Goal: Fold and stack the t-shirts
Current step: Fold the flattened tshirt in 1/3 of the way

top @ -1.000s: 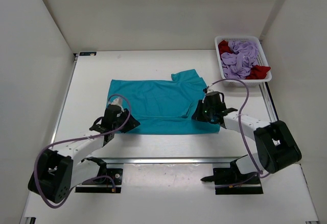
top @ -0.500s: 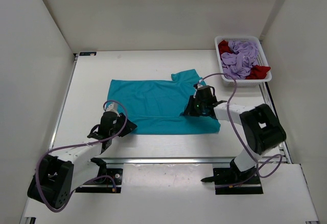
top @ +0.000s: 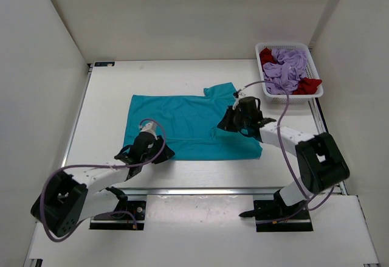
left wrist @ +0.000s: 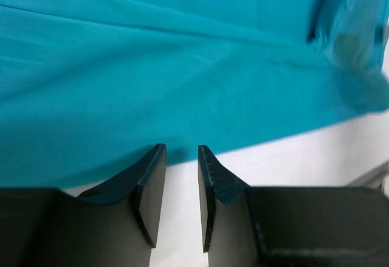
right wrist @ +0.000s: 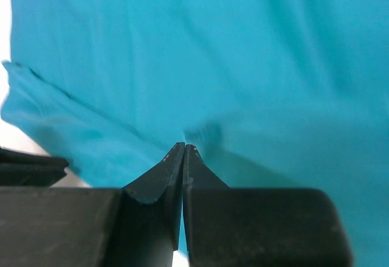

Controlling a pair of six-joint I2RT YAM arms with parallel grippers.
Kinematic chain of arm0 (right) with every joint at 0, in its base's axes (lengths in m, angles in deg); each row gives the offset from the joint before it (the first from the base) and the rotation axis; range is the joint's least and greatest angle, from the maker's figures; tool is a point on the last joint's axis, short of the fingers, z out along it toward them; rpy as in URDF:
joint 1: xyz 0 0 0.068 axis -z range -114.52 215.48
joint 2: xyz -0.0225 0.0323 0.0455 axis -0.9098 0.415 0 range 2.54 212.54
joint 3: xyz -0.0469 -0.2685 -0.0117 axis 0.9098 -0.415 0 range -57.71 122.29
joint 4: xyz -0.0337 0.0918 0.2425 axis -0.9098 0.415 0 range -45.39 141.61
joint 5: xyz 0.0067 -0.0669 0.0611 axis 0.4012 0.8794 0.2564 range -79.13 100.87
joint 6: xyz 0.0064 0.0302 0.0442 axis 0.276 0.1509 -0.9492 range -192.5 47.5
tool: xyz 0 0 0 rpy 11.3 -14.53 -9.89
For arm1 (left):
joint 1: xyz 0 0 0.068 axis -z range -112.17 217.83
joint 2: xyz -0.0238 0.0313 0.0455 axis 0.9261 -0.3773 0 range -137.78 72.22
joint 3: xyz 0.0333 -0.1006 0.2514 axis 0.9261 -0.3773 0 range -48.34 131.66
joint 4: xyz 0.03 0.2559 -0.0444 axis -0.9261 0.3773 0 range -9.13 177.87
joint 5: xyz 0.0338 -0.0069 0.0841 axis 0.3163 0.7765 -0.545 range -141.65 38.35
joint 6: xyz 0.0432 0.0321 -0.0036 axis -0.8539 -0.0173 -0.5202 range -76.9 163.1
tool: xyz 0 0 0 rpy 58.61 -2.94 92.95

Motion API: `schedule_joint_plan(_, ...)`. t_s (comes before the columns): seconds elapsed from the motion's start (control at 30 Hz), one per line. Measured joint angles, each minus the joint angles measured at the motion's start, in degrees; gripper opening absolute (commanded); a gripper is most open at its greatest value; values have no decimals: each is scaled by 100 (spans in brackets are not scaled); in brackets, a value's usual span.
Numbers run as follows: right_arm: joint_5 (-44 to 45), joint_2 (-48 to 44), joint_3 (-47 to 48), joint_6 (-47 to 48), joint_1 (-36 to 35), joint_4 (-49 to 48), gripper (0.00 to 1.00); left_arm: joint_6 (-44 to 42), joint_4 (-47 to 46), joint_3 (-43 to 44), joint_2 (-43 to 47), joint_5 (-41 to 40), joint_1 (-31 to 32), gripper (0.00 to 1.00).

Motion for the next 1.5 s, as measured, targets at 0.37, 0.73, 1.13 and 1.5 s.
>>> schedule_joint_plan(0.37,66,-105,-717,-63,-278,7,0,63,-258,413,-833,-125,629,36)
schedule_joint_plan(0.73,-149,1049,31,-122,17,-262,0,127,-326,109,-546,-133,599,37)
schedule_joint_plan(1.13,-68,133,-92,46,162,-48,0,-72,190,256,-144,-409,868,37)
schedule_joint_plan(1.5,-673,278,-470,-35,-33,-382,0,-68,138,382,-352,-409,973,37)
